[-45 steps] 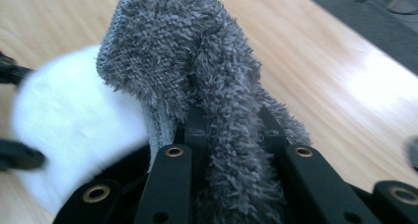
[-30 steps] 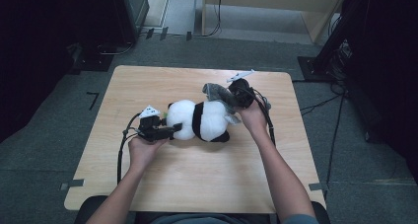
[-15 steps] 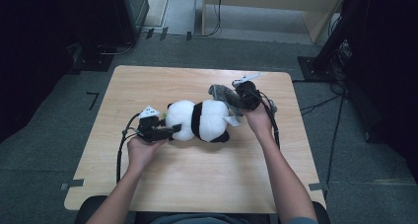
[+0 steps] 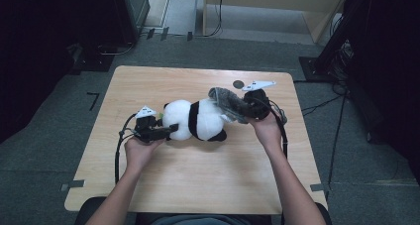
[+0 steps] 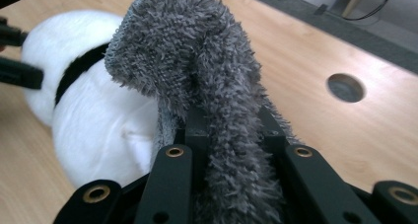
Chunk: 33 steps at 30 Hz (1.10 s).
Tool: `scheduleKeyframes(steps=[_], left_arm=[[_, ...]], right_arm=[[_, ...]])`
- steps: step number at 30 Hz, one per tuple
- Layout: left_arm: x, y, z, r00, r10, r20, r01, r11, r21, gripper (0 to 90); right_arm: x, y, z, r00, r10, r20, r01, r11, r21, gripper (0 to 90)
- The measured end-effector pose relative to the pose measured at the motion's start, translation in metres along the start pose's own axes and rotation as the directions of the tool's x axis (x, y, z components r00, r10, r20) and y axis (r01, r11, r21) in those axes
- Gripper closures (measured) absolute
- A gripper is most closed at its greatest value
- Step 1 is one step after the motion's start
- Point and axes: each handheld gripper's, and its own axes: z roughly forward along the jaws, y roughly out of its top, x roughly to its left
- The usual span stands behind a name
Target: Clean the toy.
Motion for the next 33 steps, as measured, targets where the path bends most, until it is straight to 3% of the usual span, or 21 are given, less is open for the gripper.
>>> scheduleKeyframes(steps=[7, 13, 18, 22, 29, 31, 33], left_arm=[[0.000, -0.002, 0.000, 1.0000, -0.005, 0.007, 0.005, 1.0000, -0.004, 39.9], [-0.003, -0.003, 0.001, 0.9998, 0.017, -0.008, -0.017, 0.9998, -0.010, 39.7], [-0.004, -0.005, 0.001, 0.9996, 0.024, -0.014, -0.024, 0.9995, -0.018, 39.7], [-0.006, -0.008, 0.001, 0.9996, 0.019, -0.021, -0.020, 0.9995, -0.026, 39.6], [-0.006, -0.010, 0.001, 0.9996, 0.015, -0.023, -0.016, 0.9993, -0.033, 39.4], [-0.007, -0.010, 0.001, 0.9994, 0.017, -0.032, -0.018, 0.9993, -0.034, 39.4], [-0.009, -0.010, 0.002, 0.9989, 0.020, -0.043, -0.022, 0.9990, -0.038, 39.5]], right_arm=[[0.010, -0.016, 0.021, 0.9992, 0.012, -0.039, -0.012, 1.000, 0.007, 74.9], [0.006, -0.028, 0.029, 0.9961, 0.063, -0.062, -0.064, 0.998, -0.003, 75.3], [0.007, -0.036, 0.030, 0.9986, 0.033, -0.042, -0.033, 0.999, -0.009, 75.4], [0.007, -0.043, 0.034, 0.9984, 0.034, -0.044, -0.035, 0.999, -0.014, 75.5], [0.008, -0.057, 0.048, 0.9960, 0.067, -0.060, -0.065, 0.997, 0.043, 75.8], [0.012, -0.062, 0.053, 0.9982, 0.039, -0.046, -0.036, 0.998, 0.057, 75.9], [0.012, -0.066, 0.057, 0.9978, 0.043, -0.051, -0.040, 0.997, 0.062, 75.8]])
